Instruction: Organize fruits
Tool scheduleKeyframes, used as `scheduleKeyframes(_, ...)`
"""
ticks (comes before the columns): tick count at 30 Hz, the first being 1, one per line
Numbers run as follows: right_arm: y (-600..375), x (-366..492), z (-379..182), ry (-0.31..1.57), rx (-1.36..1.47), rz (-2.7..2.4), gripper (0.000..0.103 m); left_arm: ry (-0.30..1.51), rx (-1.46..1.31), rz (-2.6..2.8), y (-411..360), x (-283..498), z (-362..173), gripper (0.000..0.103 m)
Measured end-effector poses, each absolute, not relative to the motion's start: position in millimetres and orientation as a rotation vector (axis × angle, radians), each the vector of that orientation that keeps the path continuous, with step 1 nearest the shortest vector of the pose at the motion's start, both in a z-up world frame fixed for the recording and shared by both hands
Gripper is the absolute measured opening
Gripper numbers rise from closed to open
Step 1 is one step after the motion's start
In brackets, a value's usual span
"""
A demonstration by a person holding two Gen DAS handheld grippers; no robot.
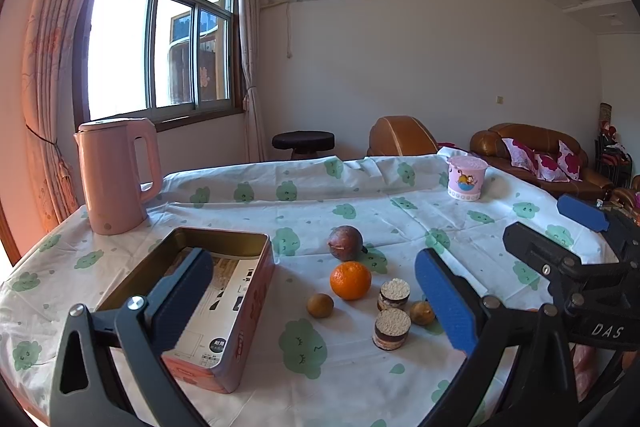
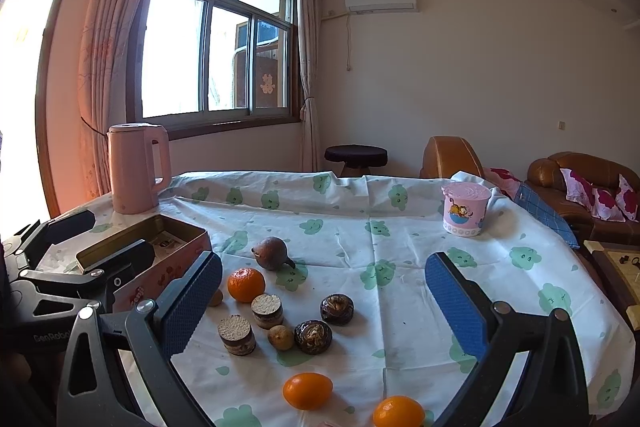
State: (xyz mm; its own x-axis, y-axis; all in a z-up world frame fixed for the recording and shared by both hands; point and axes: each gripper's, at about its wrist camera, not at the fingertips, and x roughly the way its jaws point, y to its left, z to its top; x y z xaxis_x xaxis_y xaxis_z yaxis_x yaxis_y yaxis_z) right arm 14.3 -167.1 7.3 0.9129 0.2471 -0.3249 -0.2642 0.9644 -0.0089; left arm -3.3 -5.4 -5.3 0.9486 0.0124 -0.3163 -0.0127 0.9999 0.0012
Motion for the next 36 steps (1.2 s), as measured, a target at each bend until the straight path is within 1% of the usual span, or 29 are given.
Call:
scheduleKeyframes(14,-166,14,7,0.33,-0.054,0.264,0.102,0.325,0.001,0.012,-5,-3,-6,0.103)
scheduleKeyframes(25,-174,14,4,0.331,-0.048,0.255,0.102,0.341,0.004,0.007,-1,-7,-30,0.103)
scheduleKeyframes(29,-182,14,0,0.331,-0.055,0.241,0.102,0.364,0.012,0.009,-7,0,-31,0.103)
scheduleKeyframes(36,-209,11,-28,0.357,-0.093,0.192,0.102,0.462,0.02,-0.022,-15,16,-56,0.103)
